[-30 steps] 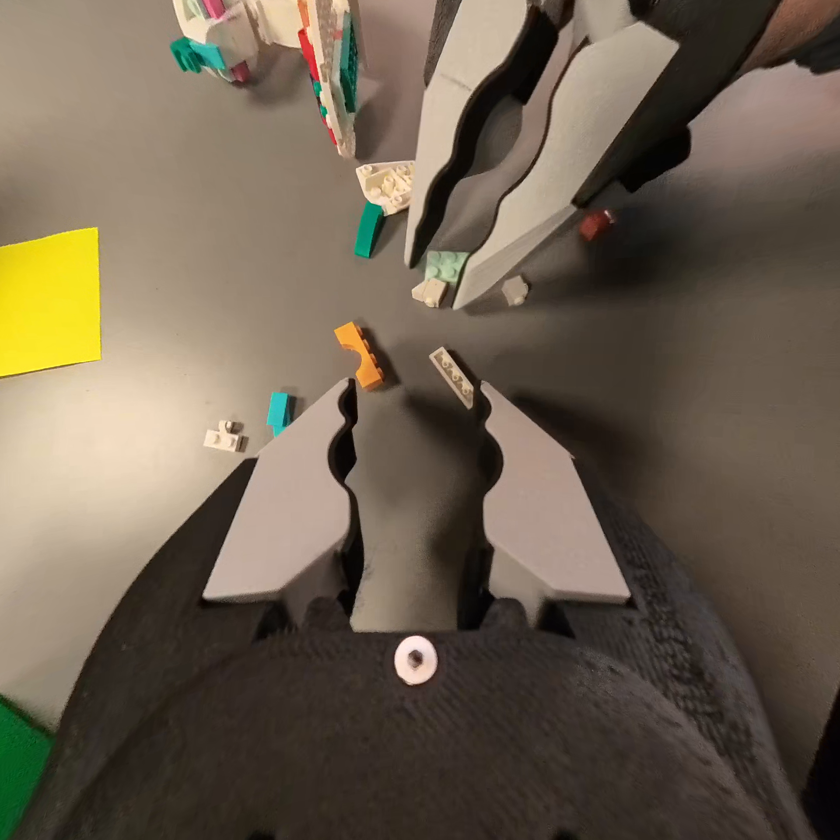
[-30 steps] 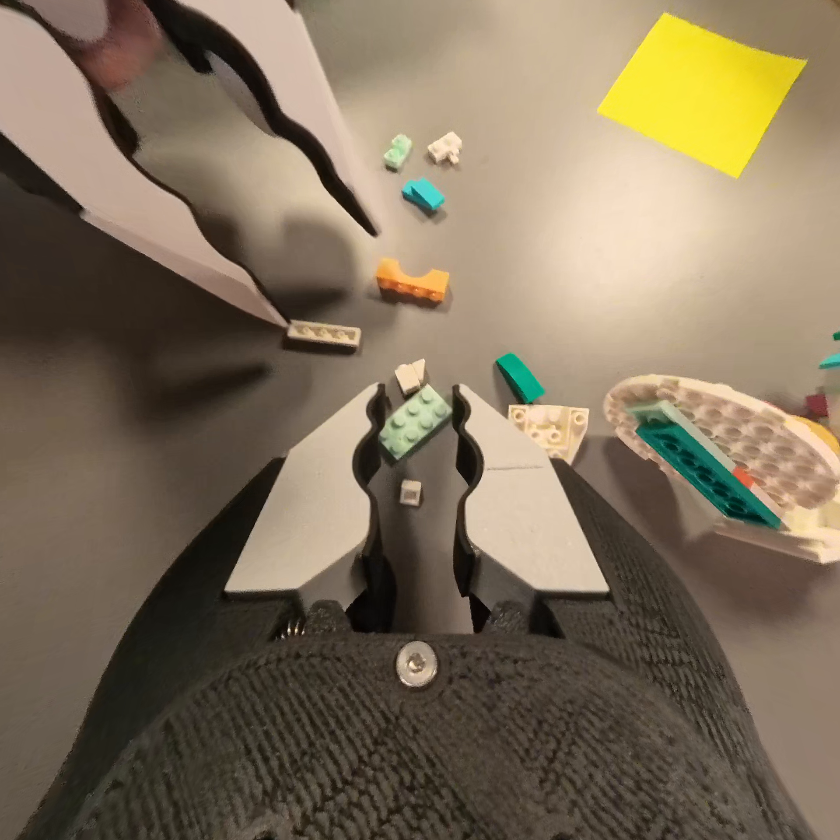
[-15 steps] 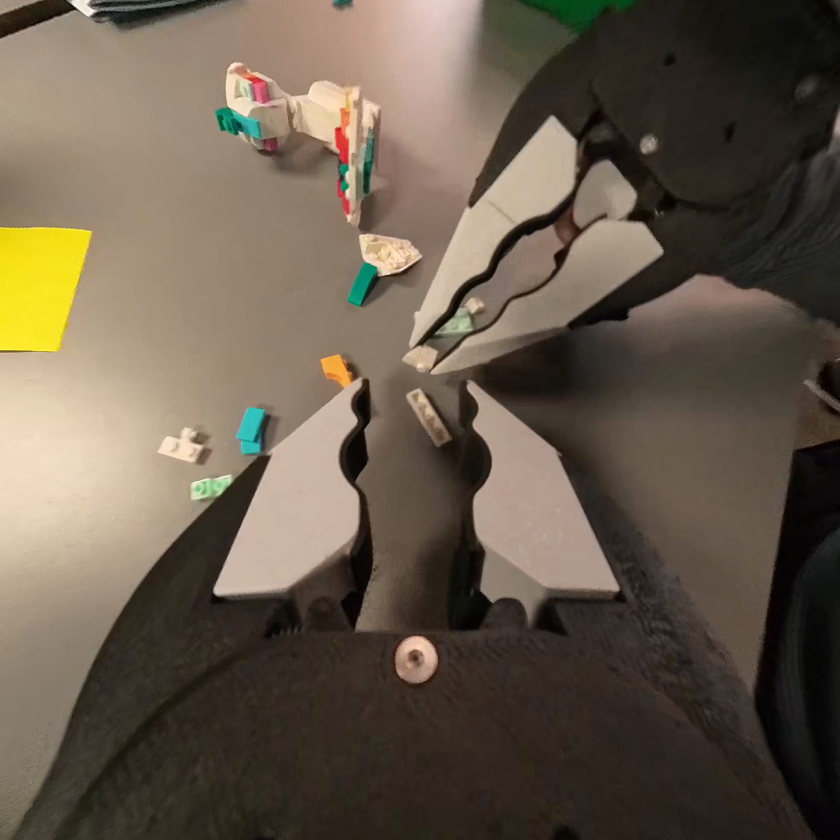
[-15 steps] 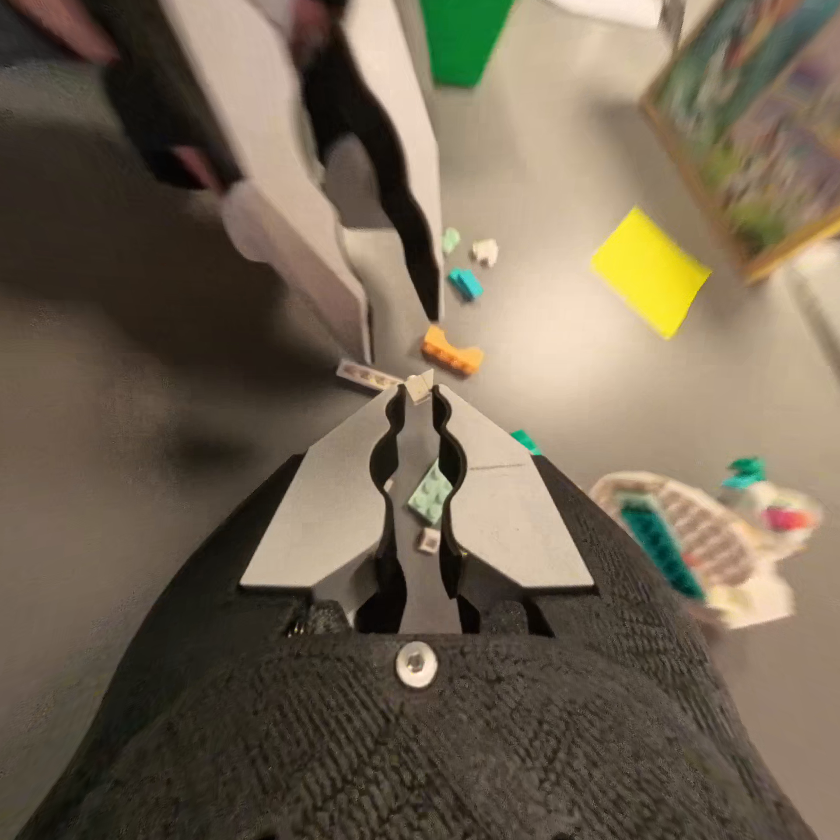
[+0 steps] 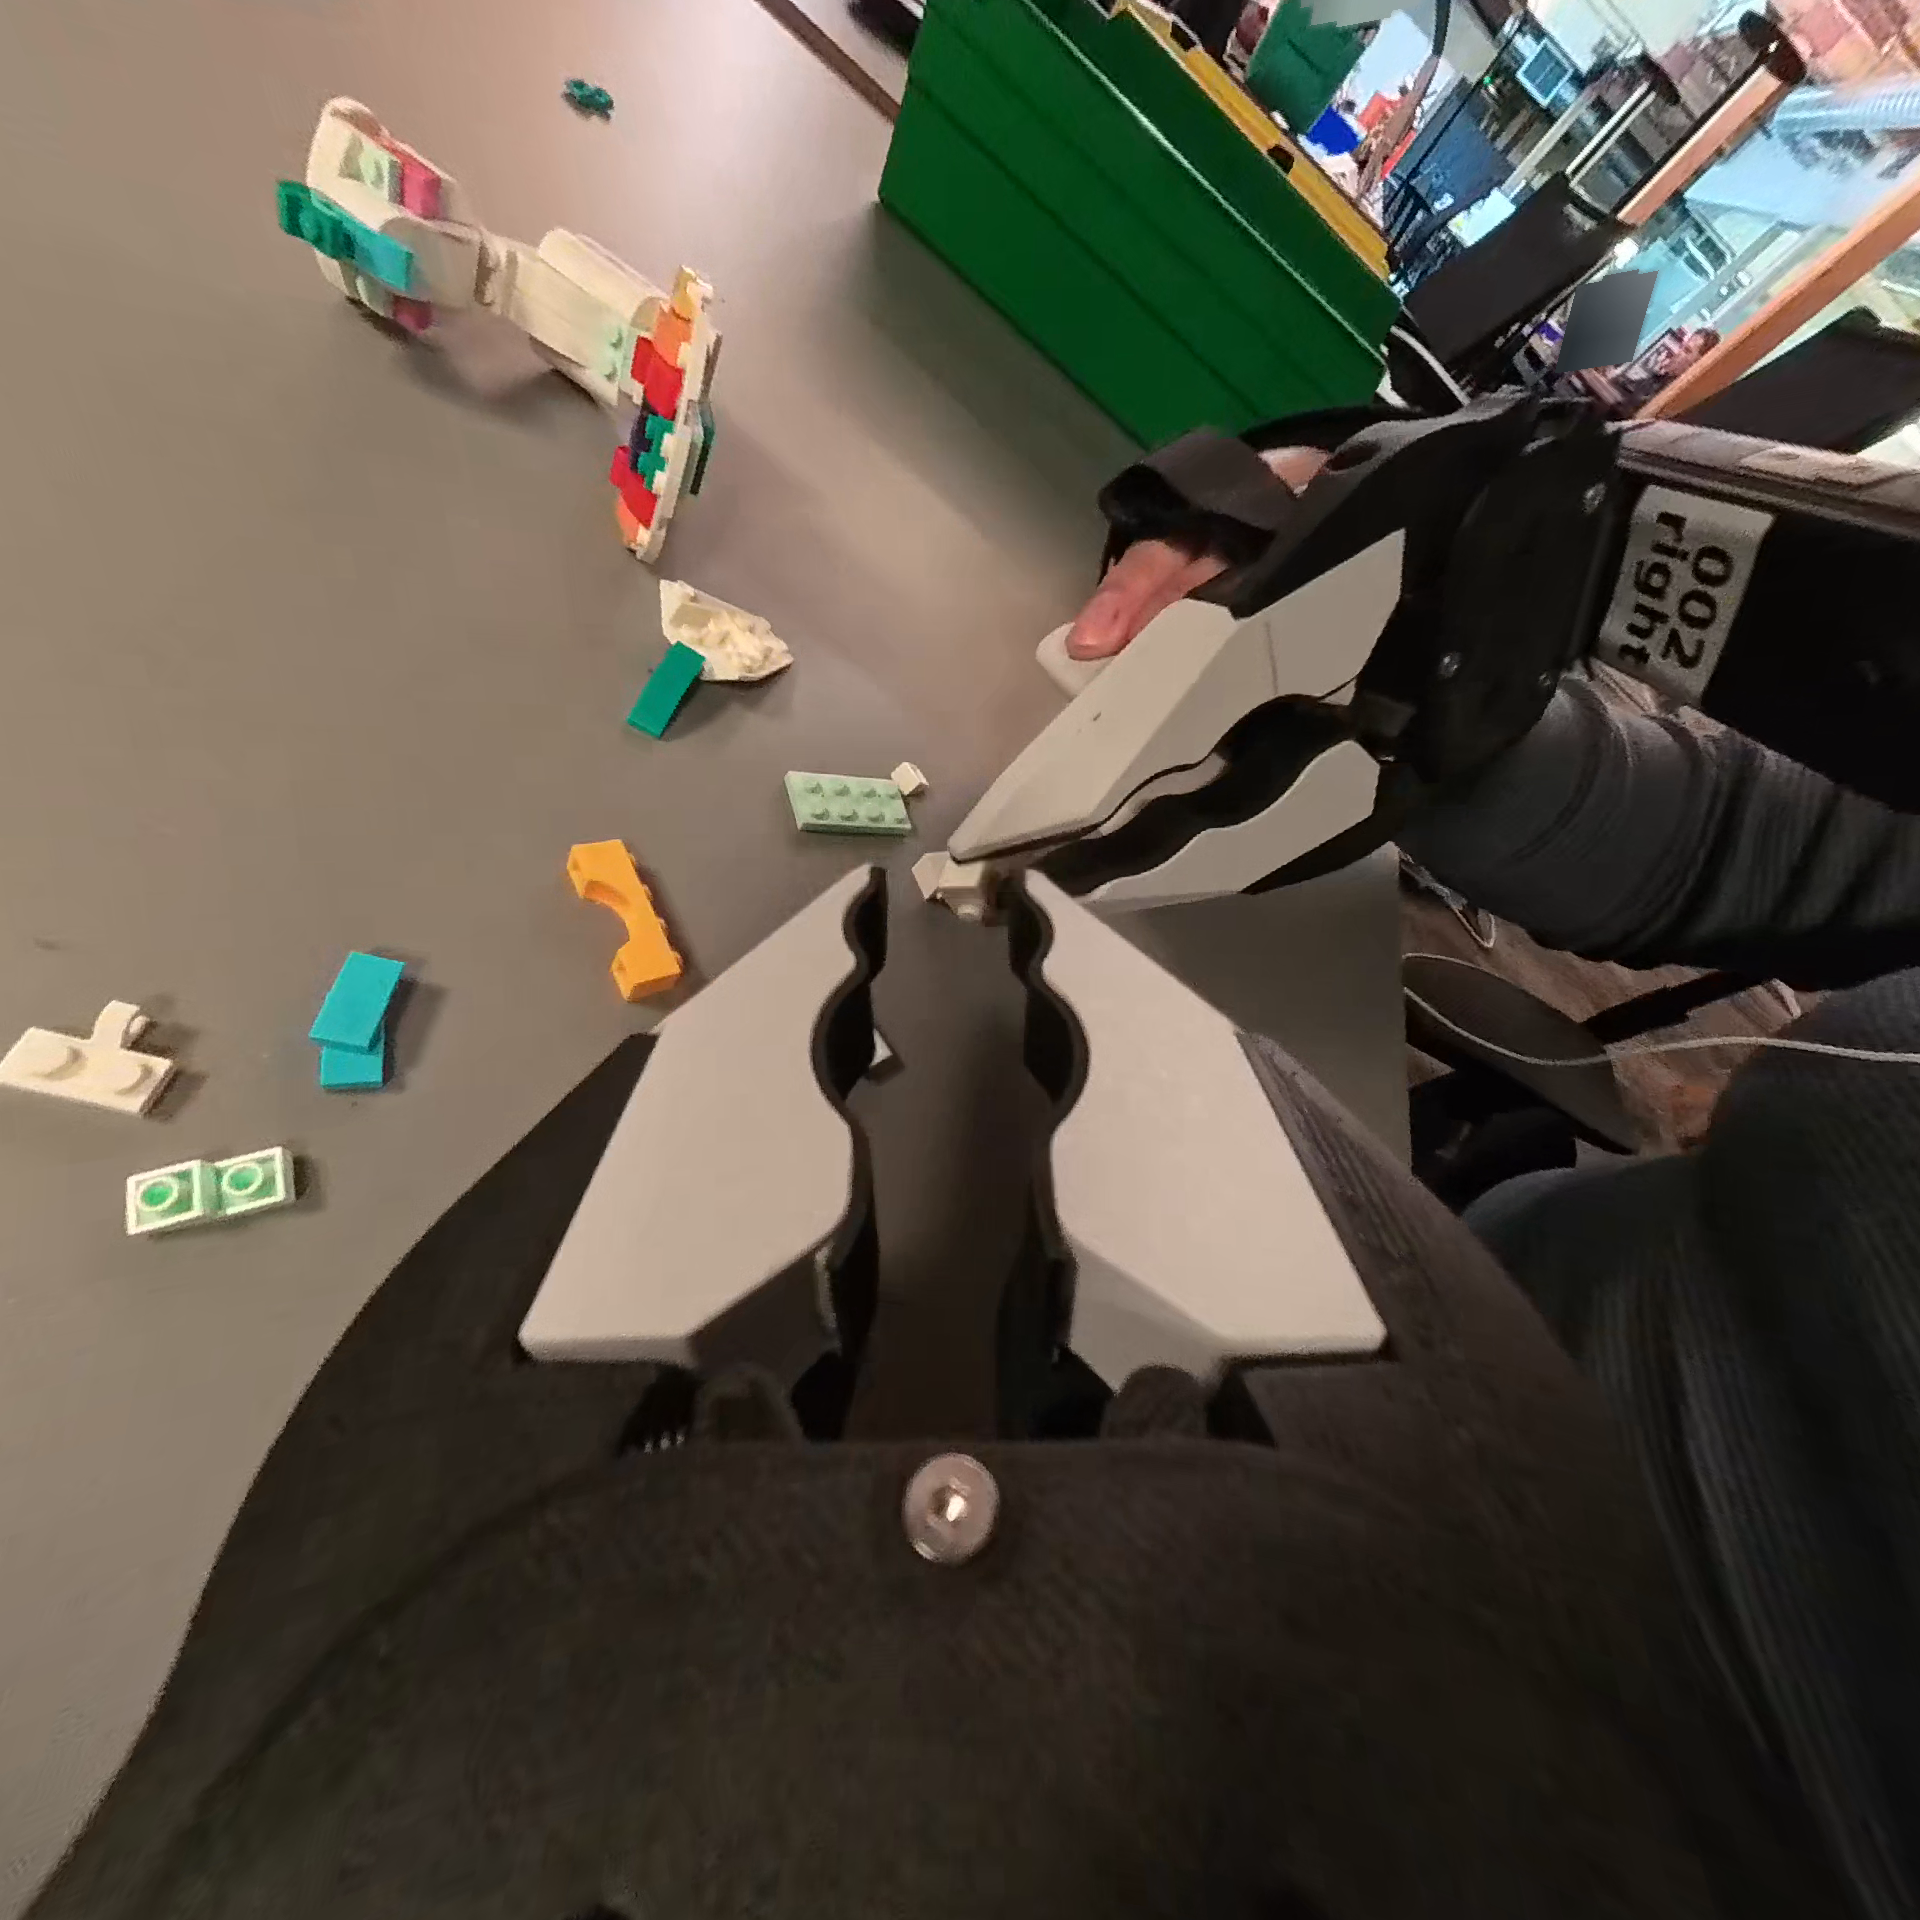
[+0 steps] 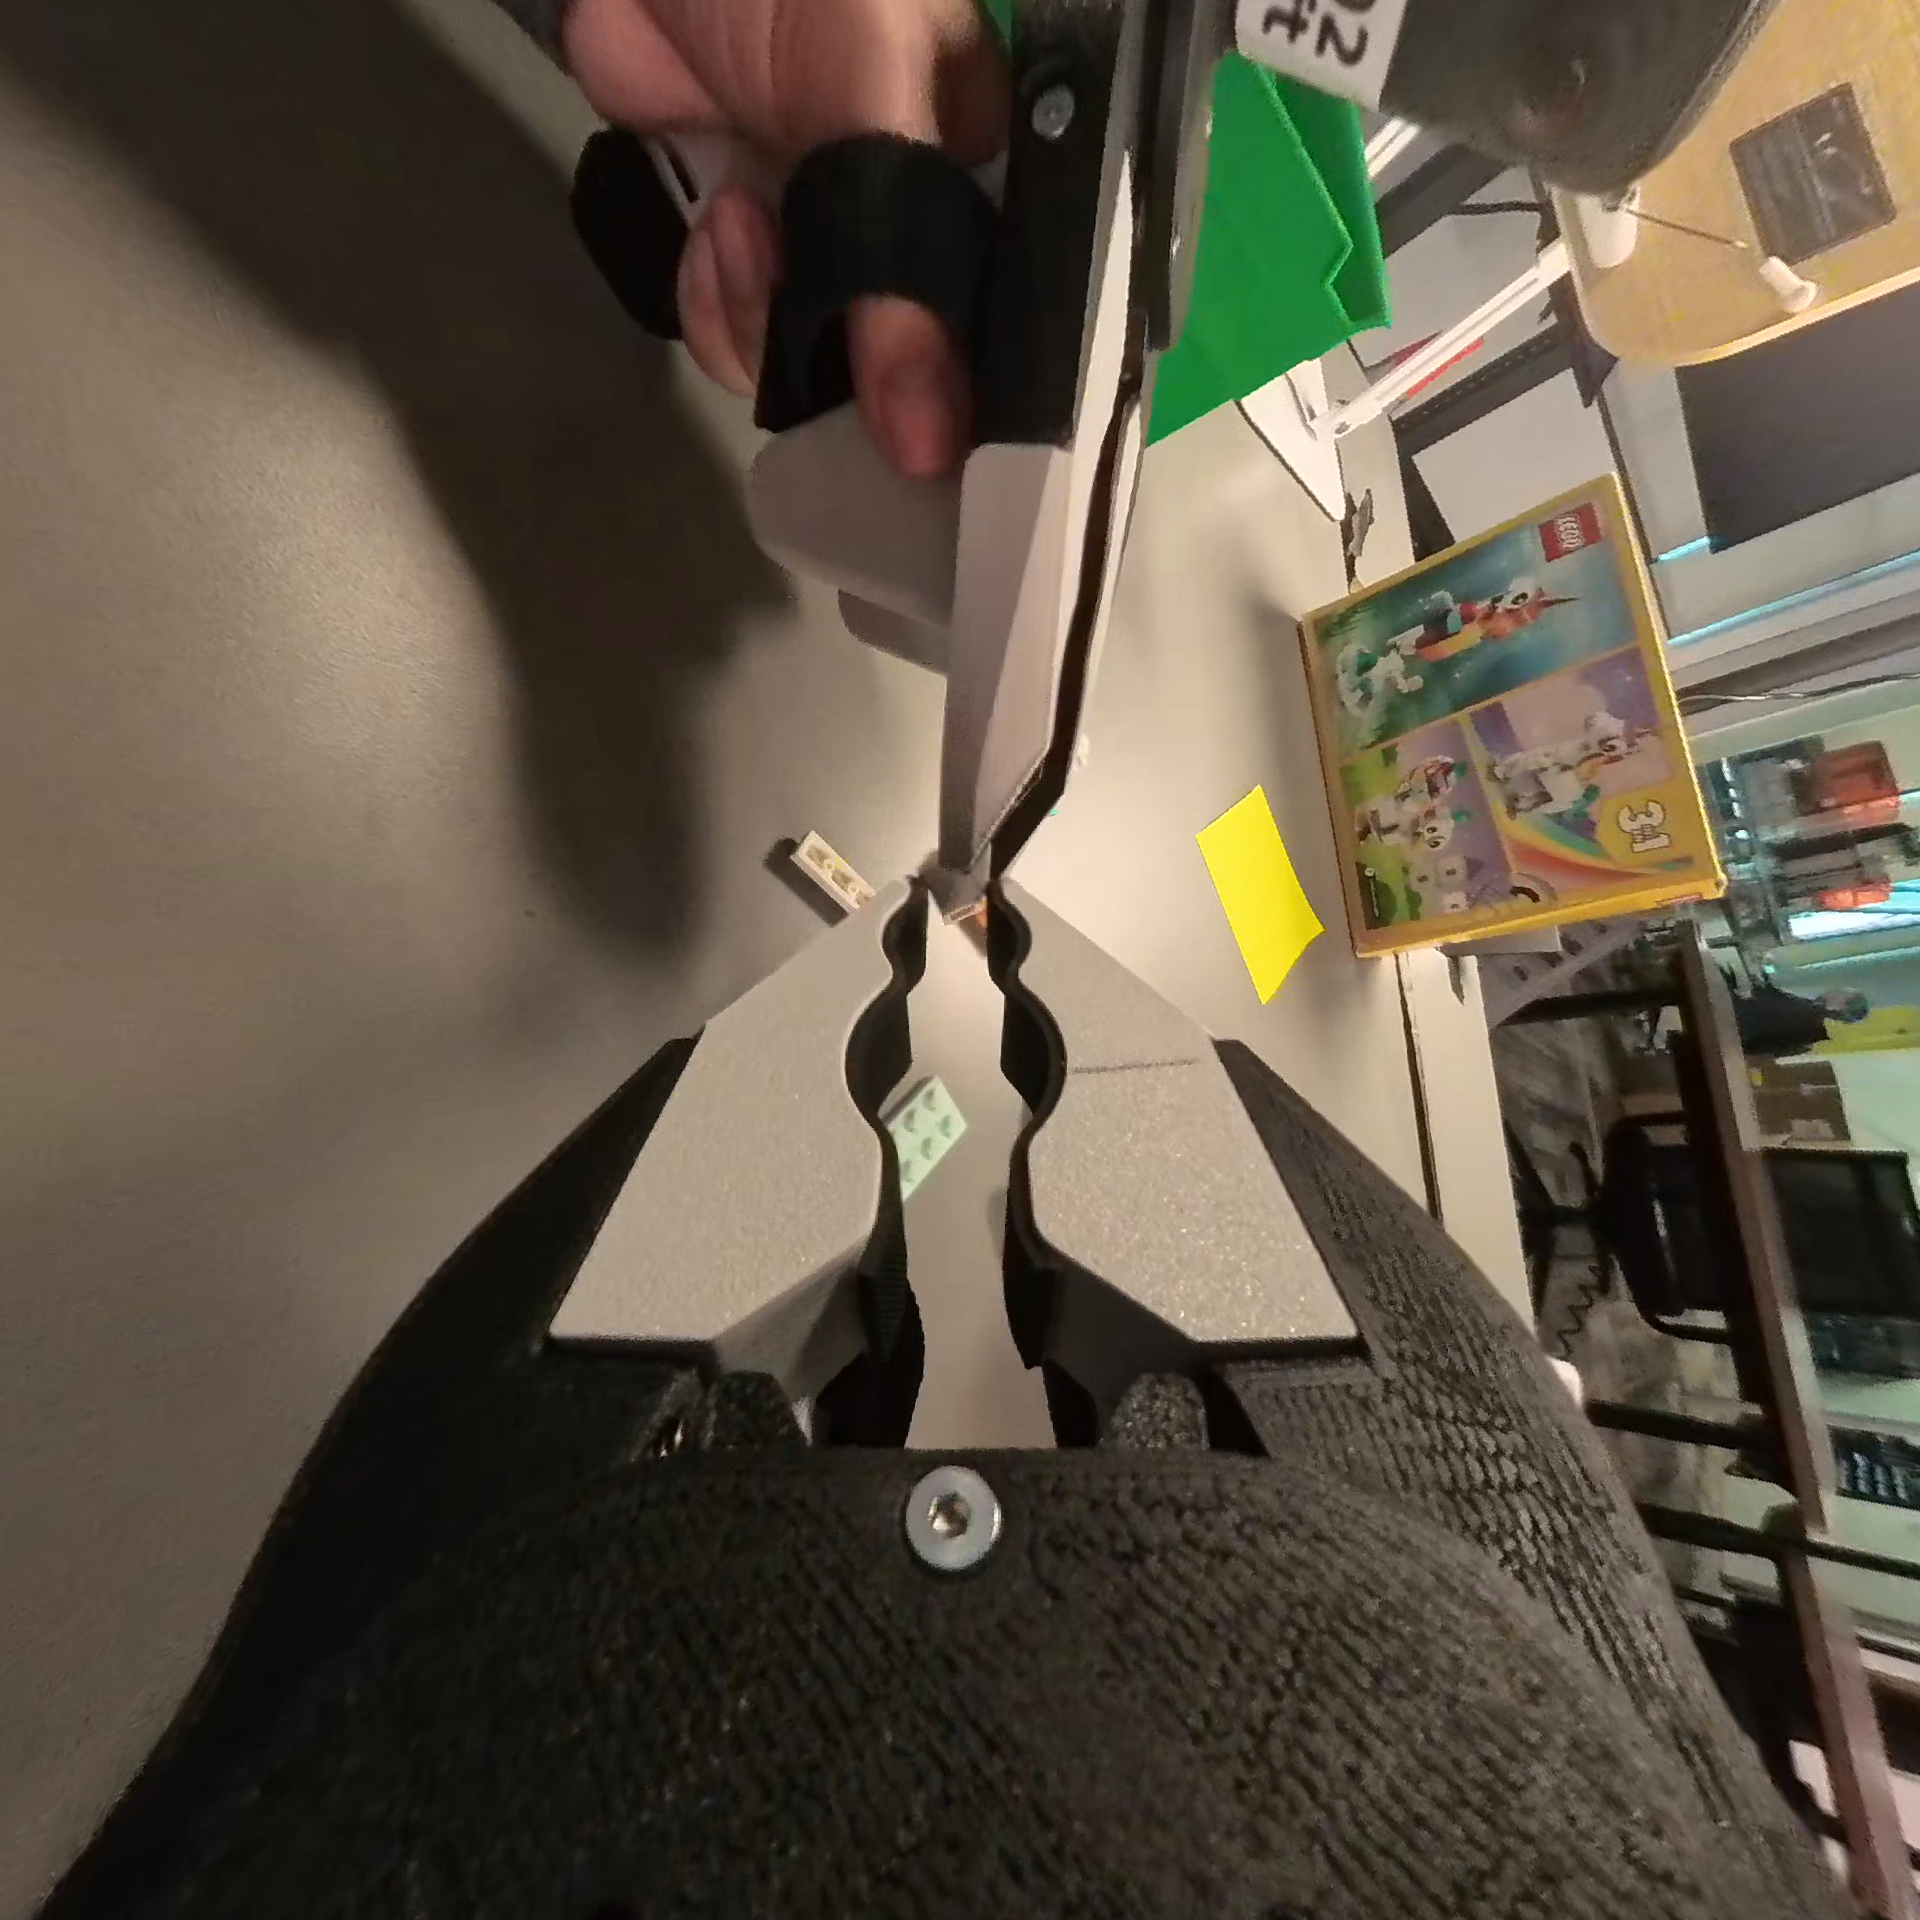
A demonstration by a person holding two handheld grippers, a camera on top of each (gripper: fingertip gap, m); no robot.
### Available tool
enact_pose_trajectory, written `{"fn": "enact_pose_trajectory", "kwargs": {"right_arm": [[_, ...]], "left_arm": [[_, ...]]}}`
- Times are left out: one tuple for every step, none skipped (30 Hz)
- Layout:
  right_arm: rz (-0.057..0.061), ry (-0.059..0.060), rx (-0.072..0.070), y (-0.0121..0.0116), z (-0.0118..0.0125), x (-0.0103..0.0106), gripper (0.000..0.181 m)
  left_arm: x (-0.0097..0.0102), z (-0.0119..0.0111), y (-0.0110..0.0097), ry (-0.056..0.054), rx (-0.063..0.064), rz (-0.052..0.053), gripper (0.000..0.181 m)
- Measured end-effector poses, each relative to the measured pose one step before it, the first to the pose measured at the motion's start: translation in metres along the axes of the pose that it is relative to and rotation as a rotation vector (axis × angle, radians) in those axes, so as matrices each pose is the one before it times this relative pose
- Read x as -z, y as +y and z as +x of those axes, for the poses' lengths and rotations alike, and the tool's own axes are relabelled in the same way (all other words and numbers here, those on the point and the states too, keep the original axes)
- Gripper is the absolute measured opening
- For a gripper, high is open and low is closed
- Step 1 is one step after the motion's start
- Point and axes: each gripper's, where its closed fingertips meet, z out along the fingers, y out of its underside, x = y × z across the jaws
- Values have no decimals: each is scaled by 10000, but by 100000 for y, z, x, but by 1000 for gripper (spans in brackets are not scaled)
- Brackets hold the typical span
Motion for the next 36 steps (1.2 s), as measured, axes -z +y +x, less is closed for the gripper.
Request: {"fn": "enact_pose_trajectory", "kwargs": {"right_arm": [[-8, 11, 42, 10, 19, 21, 8], [15, -10, 24, -29, -25, 20, 8], [33, -12, 46, -70, -56, 12, 8], [36, -18, 71, -69, -84, 7, 8], [-40, -46, 69, 59, -136, -23, 9], [-62, -124, 43, 143, -259, -56, 8], [-26, -88, -57, 154, -255, -71, 8], [84, 19, -283, 63, -70, -45, 8], [149, -21, -577, 26, 23, 19, 12], [185, -152, -807, 44, 43, 77, 13], [310, -134, -910, -78, 198, 166, 14], [426, -161, -990, -240, 264, 218, 17], [390, -284, -1105, -251, 165, 212, 20], [217, -397, -1161, -77, 74, 123, 20], [-90, -383, -965, 301, 63, 45, 22], [-261, -215, -602, 534, 161, -7, 25], [-330, -215, -405, 588, -36, -63, 27], [-432, -356, -331, 610, -438, -98, 27], [-456, -297, -146, 581, -553, -114, 28], [-355, -167, 110, 457, -516, -70, 29], [-284, -138, 254, 406, -527, -12, 30], [-263, -17, 207, 436, -252, 48, 32], [-180, 52, 117, 368, -38, 102, 33], [-54, -68, 30, 237, -105, 134, 32], [-2, -120, -120, 170, -93, 116, 30], [-22, -134, -263, 156, -53, 41, 28], [-38, -191, -231, 135, -203, -41, 27], [-32, -76, -68, 88, -192, -86, 27], [-12, 45, 96, 24, -163, -98, 27], [19, 80, 193, -60, -180, -74, 26], [23, 149, 260, -76, -78, -31, 28], [32, 171, 355, -66, -44, 40, 31], [7, 62, 405, -3, -185, 54, 34], [-119, -78, 305, 177, -346, 45, 35], [-270, -234, 133, 382, -519, 80, 35], [-296, -385, 51, 417, -678, 132, 34]], "left_arm": [[-24, 44, 27, 67, 54, -17, 24], [10, 95, -47, 104, 49, 43, 23], [18, 73, -82, 79, 27, 59, 23], [-4, 139, -108, 96, -36, 68, 14], [-101, 178, -53, 67, -82, 37, 7], [-125, 9, 194, -99, -209, -141, 4], [-93, -162, 368, -229, -318, -292, 0], [-14, -121, 193, -179, -294, -188, 0], [15, 50, -22, -39, -147, -44, 0], [55, 21, -95, -25, -91, 34, 0], [90, -119, -133, -82, -71, 95, 0], [103, -13, -156, 25, -12, 128, 0], [117, 51, -251, 78, 10, 206, 0], [119, -23, -290, 22, 5, 228, 0], [111, -325, -106, -163, 20, 97, 0], [89, -559, 145, -308, 23, -78, 0], [69, -500, 176, -294, 83, -112, 0], [102, -399, 141, -281, 101, -101, 0], [150, -200, 137, -230, -14, -85, 0], [187, -54, 114, -176, -93, -49, 0], [176, 80, 78, -122, -74, -25, 0], [169, 289, 111, -10, -57, -34, 0], [143, 488, 130, 80, -102, -36, 0], [101, 556, 152, 76, -173, -21, 3], [27, 624, 224, 99, -228, -50, 7], [-39, 568, 348, 74, -206, -137, 9], [-96, 215, 414, -144, -154, -207, 9], [-98, 158, 426, -171, -200, -211, 9], [-92, 208, 382, -111, -187, -185, 9], [-94, 173, 295, -98, -117, -152, 8], [-69, 190, 226, -45, -69, -110, 8], [-66, 317, 162, 74, -38, -61, 8], [-62, 320, 145, 97, -9, -53, 8], [-46, 167, 186, 10, -11, -81, 9], [-24, 61, 220, -63, -37, -99, 9], [29, 40, 209, -67, -61, -91, 9]]}}
